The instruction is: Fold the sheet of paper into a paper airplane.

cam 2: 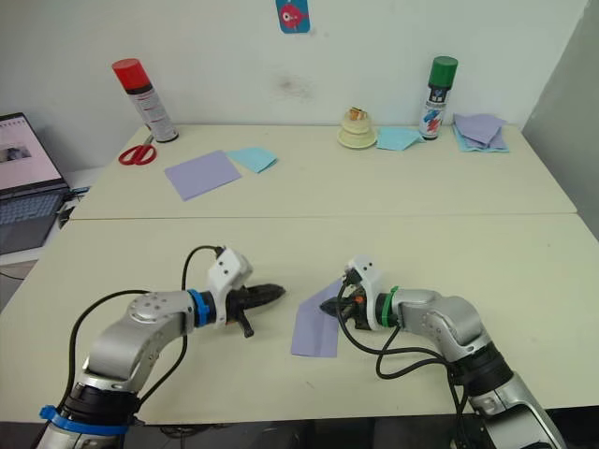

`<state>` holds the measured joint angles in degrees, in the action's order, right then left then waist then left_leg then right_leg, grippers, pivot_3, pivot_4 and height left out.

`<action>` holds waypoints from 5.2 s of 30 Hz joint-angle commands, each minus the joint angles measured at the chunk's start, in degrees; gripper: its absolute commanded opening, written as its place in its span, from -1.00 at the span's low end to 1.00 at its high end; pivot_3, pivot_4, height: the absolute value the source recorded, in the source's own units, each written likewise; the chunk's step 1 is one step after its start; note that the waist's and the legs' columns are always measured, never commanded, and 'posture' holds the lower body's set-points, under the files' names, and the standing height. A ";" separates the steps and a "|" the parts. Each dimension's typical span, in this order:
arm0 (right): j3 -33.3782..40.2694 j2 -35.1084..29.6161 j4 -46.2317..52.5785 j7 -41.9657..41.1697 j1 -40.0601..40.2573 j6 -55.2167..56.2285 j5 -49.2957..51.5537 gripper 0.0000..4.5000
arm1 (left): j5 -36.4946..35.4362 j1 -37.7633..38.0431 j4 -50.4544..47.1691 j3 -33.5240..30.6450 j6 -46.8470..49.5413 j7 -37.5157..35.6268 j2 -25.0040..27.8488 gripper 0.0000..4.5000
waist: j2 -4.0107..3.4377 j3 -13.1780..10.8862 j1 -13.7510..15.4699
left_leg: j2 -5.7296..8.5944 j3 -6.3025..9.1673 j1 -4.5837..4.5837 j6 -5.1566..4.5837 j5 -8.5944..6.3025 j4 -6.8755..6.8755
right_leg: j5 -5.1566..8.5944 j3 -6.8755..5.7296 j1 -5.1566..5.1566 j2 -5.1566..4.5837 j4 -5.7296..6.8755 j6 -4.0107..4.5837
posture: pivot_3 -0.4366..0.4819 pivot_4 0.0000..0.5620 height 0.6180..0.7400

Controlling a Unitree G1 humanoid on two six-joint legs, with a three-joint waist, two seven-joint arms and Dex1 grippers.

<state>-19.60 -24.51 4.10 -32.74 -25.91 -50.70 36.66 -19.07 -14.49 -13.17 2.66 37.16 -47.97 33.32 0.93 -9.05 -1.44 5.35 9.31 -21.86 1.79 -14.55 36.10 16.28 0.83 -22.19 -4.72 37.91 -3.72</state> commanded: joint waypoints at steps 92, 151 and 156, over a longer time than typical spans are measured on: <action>17.68 -6.98 18.31 -20.28 12.92 5.71 -7.97 -0.30 | 6.70 -11.63 18.91 3.10 -24.86 -14.93 6.87 -0.01 | 0.24 -0.20 1.42 | -0.02 0.16 -0.59 0.46 0.05 -0.05 | -0.12 -0.10 -0.31 -0.16 -0.27 0.10 | -0.05 -0.47 1.00; 9.10 -12.71 6.38 -26.65 11.31 38.33 -19.62 0.34 | 26.82 -16.73 -3.98 17.02 -6.39 -18.91 7.67 -0.98 | 0.15 -0.44 -0.66 | -0.13 0.09 -0.56 -0.02 -0.07 0.81 | -0.25 0.06 -0.06 0.41 0.23 0.02 | -0.05 -0.47 1.00; 7.36 -11.47 3.70 -28.82 9.35 43.35 -21.73 0.34 | 23.99 -15.39 -8.45 15.61 -1.40 -18.63 8.26 -0.42 | 0.15 -0.44 -0.41 | -0.16 0.08 -0.56 0.01 -0.06 0.82 | -0.26 0.08 -0.09 0.41 0.23 0.04 | -0.05 -0.47 1.00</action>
<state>-11.72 -36.38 7.59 -60.61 -15.51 -9.75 15.48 6.40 -29.93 -18.34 20.42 34.02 -66.92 41.08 1.08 -9.49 -1.85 5.18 9.39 -22.42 1.83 -14.61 36.92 16.02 0.92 -22.30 -4.30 38.15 -3.68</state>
